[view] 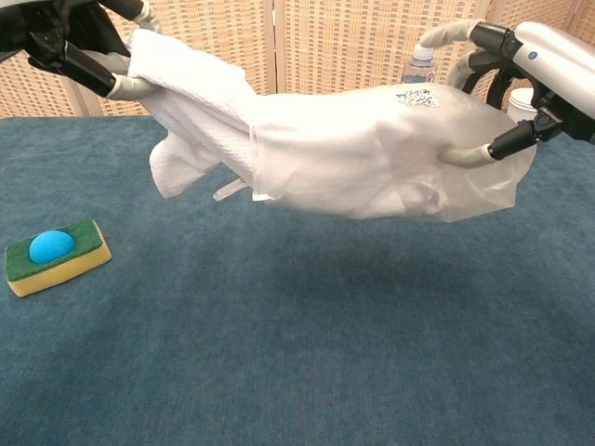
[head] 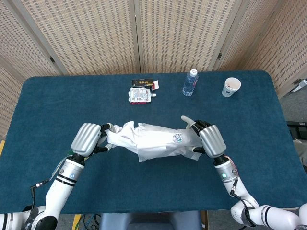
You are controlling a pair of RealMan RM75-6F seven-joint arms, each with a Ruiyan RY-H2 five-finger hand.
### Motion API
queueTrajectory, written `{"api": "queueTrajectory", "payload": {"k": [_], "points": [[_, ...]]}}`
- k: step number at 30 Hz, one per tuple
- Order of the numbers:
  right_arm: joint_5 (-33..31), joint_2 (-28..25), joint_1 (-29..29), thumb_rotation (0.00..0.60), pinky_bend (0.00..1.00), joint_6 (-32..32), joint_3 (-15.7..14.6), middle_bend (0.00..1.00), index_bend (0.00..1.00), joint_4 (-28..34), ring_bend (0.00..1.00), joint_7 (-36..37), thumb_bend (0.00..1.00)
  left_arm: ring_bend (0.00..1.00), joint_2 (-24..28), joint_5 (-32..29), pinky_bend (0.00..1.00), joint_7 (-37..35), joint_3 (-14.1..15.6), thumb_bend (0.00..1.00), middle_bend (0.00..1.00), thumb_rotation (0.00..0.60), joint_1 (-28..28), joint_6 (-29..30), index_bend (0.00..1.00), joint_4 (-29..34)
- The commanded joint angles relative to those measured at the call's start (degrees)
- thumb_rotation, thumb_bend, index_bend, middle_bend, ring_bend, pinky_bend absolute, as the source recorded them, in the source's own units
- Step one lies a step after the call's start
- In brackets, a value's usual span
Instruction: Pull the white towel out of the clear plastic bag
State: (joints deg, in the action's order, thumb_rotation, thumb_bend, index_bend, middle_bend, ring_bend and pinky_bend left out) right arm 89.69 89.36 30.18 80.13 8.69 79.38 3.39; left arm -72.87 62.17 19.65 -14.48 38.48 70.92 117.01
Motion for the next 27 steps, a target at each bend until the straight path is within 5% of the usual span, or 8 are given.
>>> {"api": "queueTrajectory", "payload": {"k": [1, 12, 14, 21, 27], "points": [[-0.8, -0.9, -0.2, 0.600, 0.38, -0.7, 0.1, 0.12, 0.00, 1.1, 0.17, -0.6, 0.00, 1.00, -0.4, 0.1, 1.00, 0.9, 0.4, 0.45, 1.00, 0.600, 0.2, -0.1, 0.75, -0.3], [-1.7, -1.5, -1.1, 0.600, 0.36, -1.7, -0.4, 0.21, 0.00, 1.9, 0.18, -2.0, 0.00, 1.00, -3.0, 0.8, 1.00, 4.4, 2.8, 0.45, 1.00, 0.600, 0.5, -0.4, 0.75, -2.5], [-2.0, -1.5, -1.4, 0.600, 0.40, -1.9, -0.5, 0.31, 0.03, 2.0, 0.26, -2.6, 0.00, 1.00, -3.2, 1.0, 1.00, 4.7, 3.3, 0.45, 1.00, 0.600, 0.3, -0.5, 0.75, -2.9], [-4.5, -3.1, -1.1, 0.600, 0.91, -8.0, -2.5, 0.90, 0.35, 4.4, 0.87, -4.3, 0.00, 1.00, -3.2, 1.9, 1.00, 4.7, 4.6, 0.45, 1.00, 0.600, -0.8, 0.0, 0.75, -3.6], [-8.7, -3.6, -0.2, 0.600, 1.00, -14.8, -3.5, 1.00, 0.38, 6.6, 1.00, -7.3, 0.00, 1.00, -3.0, 2.6, 1.00, 4.0, 5.2, 0.45, 1.00, 0.600, -1.7, 0.1, 0.75, -4.0]]}}
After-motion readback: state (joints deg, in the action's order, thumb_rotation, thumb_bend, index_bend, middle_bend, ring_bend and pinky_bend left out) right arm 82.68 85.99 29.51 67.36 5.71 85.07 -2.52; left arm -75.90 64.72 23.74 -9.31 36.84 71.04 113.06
